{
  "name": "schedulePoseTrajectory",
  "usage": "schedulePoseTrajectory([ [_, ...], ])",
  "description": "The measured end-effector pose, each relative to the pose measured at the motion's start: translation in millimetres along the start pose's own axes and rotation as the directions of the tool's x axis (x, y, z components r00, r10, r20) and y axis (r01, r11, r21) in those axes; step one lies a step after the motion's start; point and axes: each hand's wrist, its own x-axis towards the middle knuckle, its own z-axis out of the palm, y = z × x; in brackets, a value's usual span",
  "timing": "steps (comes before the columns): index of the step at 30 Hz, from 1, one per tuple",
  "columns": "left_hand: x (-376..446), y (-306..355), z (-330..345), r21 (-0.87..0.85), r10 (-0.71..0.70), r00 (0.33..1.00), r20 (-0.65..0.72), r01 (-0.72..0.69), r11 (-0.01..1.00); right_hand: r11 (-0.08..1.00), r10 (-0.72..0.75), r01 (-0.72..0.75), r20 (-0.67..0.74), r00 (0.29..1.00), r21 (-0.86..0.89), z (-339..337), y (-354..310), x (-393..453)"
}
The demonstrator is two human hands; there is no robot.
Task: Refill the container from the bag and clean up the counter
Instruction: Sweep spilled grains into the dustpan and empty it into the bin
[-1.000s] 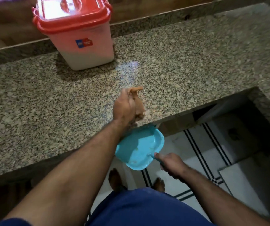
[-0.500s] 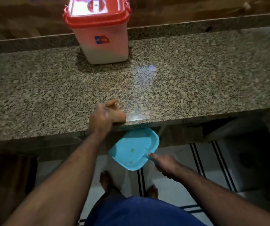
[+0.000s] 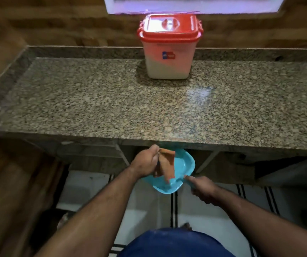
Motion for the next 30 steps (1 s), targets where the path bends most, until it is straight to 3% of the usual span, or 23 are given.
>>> schedulePoseTrajectory([
  [2, -39.0, -26.0, -5.9, -0.292, -0.146, 0.983, -0.115, 0.107, 0.950, 0.999, -0.023, 0.024, 0.025, 0.999, -0.024, 23.8, -9.0, -4.8],
  [5, -93.4, -74.0, -25.7, -0.711, -0.337, 0.938, -0.081, 0.182, 0.679, 0.995, -0.063, 0.067, 0.056, 0.996, -0.069, 69.0, -23.8, -12.0],
  [7, -131.3, -104.7, -47.1, -0.827, -0.420, 0.906, -0.056, 0.193, 0.528, 0.989, -0.096, 0.104, 0.082, 0.992, -0.106, 106.6, -37.7, -18.1],
  [9, -172.7, -139.3, -69.3, -0.875, -0.535, 0.837, -0.115, 0.170, 0.454, 0.979, -0.117, 0.132, 0.102, 0.988, -0.154, 146.5, -55.2, -27.2],
  [12, -234.5, -194.7, -90.6, -0.946, -0.591, 0.795, -0.135, 0.073, 0.315, 0.962, -0.123, 0.155, 0.150, 0.981, -0.225, 207.6, -78.0, -28.5],
  [16, -311.1, -284.1, -94.1, -0.950, -0.866, 0.447, -0.222, 0.101, 0.296, 0.908, -0.107, 0.181, 0.209, 0.972, -0.377, 289.3, -104.9, -29.7],
  [19, -365.1, -326.4, -88.0, -0.959, -0.925, 0.288, -0.246, 0.066, 0.276, 0.854, -0.113, 0.224, 0.253, 0.961, -0.469, 350.7, -127.0, -38.1],
  [23, -422.1, -368.1, -73.4, -0.990, -0.990, 0.089, -0.108, 0.085, 0.116, 0.759, -0.080, 0.265, 0.318, 0.945, -0.595, 421.5, -146.9, -31.7],
  [30, -469.7, -432.2, -42.3, -0.995, -0.993, -0.074, 0.087, 0.042, -0.091, 0.621, 0.058, 0.344, 0.479, 0.876, -0.704, 534.1, -173.7, -7.2],
])
